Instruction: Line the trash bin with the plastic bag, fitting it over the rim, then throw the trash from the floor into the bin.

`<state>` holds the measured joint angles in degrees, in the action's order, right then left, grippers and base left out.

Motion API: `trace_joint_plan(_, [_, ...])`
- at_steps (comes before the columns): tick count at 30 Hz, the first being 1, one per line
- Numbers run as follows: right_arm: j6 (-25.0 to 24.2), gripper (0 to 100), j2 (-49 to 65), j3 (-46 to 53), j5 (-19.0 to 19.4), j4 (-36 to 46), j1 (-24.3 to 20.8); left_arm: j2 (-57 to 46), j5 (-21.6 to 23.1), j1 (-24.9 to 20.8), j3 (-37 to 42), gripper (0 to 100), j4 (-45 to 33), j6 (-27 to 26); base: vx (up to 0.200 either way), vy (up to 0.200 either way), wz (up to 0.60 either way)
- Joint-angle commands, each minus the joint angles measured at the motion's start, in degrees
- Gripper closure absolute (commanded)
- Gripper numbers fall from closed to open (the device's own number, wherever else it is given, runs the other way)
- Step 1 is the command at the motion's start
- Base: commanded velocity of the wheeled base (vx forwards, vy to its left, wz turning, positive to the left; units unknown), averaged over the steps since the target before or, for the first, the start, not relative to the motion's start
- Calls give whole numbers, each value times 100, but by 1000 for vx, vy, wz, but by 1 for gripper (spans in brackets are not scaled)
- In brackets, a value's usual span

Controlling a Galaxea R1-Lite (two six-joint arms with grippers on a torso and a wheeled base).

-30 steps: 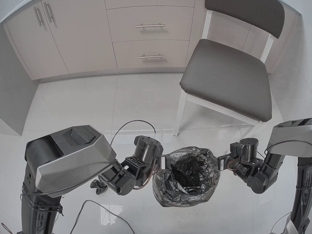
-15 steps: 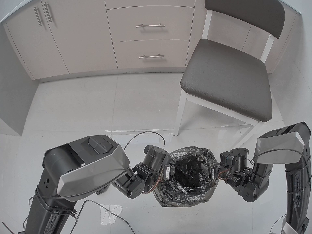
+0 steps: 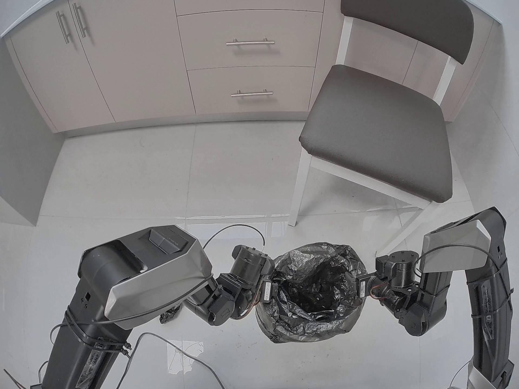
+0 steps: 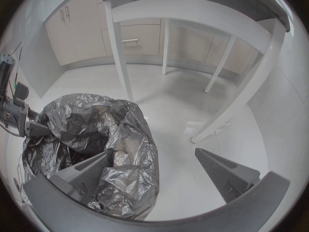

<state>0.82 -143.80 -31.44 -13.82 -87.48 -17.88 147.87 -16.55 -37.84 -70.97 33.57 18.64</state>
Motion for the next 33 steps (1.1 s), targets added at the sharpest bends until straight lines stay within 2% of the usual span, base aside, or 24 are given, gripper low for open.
trace_joint_plan(1, [-20,0,-16,182,3,-234,22,-118,-6,-57,22,0,-61,96,0,0,0])
trace_joint_plan(5, [-29,0,159,358,3,-252,-92,-312,-6,-92,66,0,-53,122,0,0,0])
trace_joint_plan(11, [-20,0,739,498,11,-208,-303,-944,-6,-408,207,0,-97,298,0,0,0])
trace_joint_plan(19, [33,0,1082,841,46,-111,-462,-1639,-67,-681,189,0,-114,245,0,0,0])
trace_joint_plan(23, [279,0,1697,999,29,328,-646,-1955,-190,-927,198,0,-123,34,0,0,0])
trace_joint_plan(28, [270,0,2471,999,-6,785,-734,-2316,-199,-1243,172,0,-123,-36,0,0,0])
trace_joint_plan(33, [244,0,3209,1070,-6,1066,-778,-2878,-287,-1507,541,0,-123,-27,0,0,0])
